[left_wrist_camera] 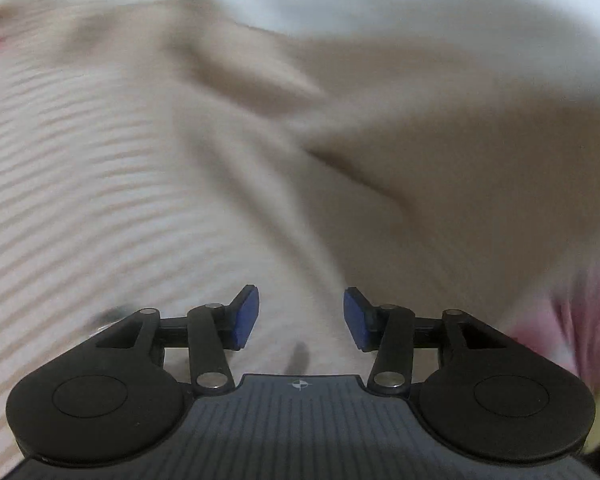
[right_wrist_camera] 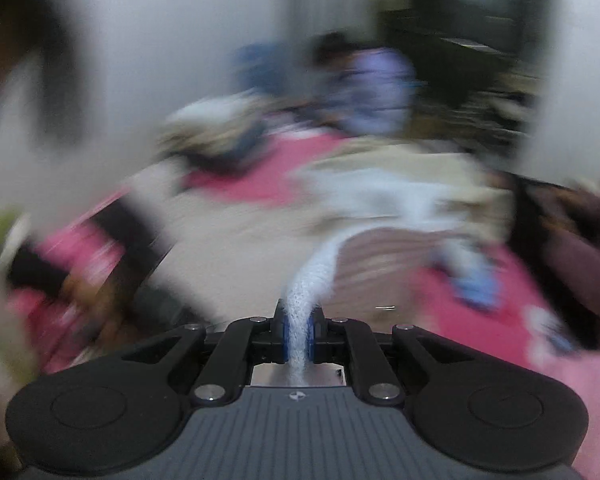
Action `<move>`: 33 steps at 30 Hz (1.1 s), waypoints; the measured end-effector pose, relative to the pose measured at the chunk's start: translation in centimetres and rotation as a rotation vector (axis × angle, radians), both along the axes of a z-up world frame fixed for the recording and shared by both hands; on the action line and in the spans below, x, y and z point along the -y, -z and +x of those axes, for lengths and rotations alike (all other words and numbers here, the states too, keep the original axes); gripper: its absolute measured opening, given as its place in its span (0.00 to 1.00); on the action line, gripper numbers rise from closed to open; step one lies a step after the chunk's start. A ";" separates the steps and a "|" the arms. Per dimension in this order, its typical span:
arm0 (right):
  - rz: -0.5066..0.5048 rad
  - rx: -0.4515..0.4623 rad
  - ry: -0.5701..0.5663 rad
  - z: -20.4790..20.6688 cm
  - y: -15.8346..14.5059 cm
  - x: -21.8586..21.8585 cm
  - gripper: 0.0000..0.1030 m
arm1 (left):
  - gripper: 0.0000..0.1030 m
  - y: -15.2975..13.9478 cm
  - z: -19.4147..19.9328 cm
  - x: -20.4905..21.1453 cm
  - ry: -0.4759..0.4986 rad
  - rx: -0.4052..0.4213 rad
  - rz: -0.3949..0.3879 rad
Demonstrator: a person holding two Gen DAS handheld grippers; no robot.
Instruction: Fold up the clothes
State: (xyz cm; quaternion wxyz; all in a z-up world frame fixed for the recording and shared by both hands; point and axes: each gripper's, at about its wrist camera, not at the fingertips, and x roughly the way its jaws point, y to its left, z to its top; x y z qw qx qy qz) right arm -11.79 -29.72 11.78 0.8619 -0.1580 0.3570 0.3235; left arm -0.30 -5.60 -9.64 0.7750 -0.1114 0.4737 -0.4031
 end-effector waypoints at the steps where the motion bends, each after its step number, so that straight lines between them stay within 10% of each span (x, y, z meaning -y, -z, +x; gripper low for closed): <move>1: -0.021 -0.035 -0.083 -0.4 1.3 -2.1 0.10 | 0.46 0.0 0.3 -2.3 -0.077 -0.015 0.009; 6: -0.073 -0.221 -0.298 -1.6 11.2 -10.4 0.22 | 0.47 0.3 0.6 -11.2 -0.342 -0.099 -0.057; 12: -0.111 -0.449 -0.238 -2.7 19.9 -12.1 0.29 | 0.53 1.4 0.1 -10.6 -0.248 -0.146 -0.067; 16: 0.049 -0.521 -0.076 -4.4 18.3 -7.1 0.43 | 0.56 1.8 -1.0 -8.5 -0.136 -0.141 -0.021; 24: 0.469 -0.658 0.795 -5.6 20.2 10.4 0.46 | 0.56 2.5 -2.3 -6.4 -0.084 -0.068 0.103; 33: 0.453 -0.322 0.696 4.0 14.1 10.0 0.47 | 0.55 1.7 -3.0 -5.2 -0.064 -0.017 0.165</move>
